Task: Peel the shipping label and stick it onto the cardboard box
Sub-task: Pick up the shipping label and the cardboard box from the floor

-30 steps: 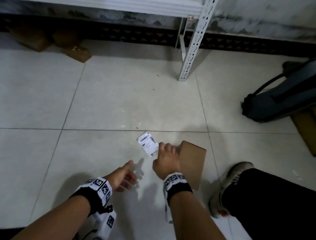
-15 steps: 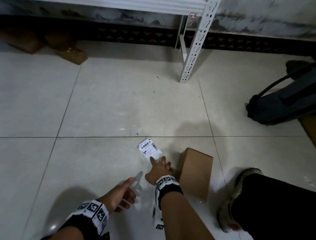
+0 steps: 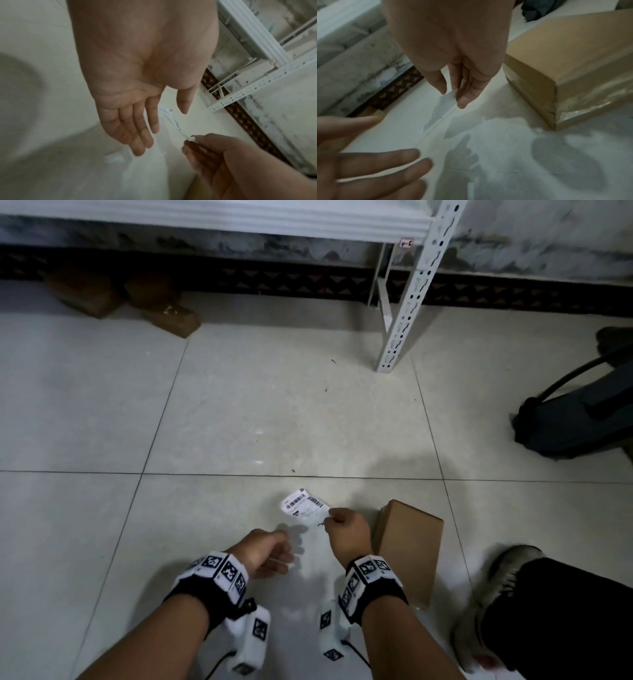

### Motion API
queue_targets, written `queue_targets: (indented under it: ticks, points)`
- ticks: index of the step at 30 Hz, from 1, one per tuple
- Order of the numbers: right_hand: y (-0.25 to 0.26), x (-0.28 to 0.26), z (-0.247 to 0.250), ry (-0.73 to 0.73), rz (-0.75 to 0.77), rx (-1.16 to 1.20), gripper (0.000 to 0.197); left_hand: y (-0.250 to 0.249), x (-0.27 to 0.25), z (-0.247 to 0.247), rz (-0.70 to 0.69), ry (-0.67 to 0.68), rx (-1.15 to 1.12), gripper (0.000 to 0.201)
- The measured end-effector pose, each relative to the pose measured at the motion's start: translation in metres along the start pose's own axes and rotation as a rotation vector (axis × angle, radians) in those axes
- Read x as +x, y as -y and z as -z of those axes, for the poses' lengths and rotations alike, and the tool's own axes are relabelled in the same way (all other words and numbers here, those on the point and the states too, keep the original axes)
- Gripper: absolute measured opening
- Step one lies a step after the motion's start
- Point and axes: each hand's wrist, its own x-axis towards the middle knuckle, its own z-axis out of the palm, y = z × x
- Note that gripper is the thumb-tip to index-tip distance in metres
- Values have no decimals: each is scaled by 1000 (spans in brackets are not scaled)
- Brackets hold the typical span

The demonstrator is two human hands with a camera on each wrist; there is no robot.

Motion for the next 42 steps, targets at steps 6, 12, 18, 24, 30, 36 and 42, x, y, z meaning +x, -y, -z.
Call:
queue_targets:
  ticks: [6, 12, 18, 24, 30, 36, 42]
  points:
    - [2, -47, 23, -137, 54, 121, 34, -28, -20, -31, -189, -22, -202, 14]
    - [-9, -71, 42, -100, 81, 309, 30, -45, -32, -55, -337, -101, -119, 20]
    - [-53, -64, 90, -390, -178, 232, 20, -38, -26, -53, -409, -115, 9, 17]
    - [-106, -50, 117, -343, -479, -24, 61, -14, 8, -43, -396, -163, 137, 24]
    - [-124, -35, 111, -37, -475, 110, 101, -8, 14, -53, -394, -80, 247, 18]
    - [-108, -32, 84, 117, -318, 164, 73, 0, 23, -70, -226, 41, 73, 20]
    - [-94, -22, 41, 163, -235, 120, 85, -1, 21, -63, -193, 30, 10, 23]
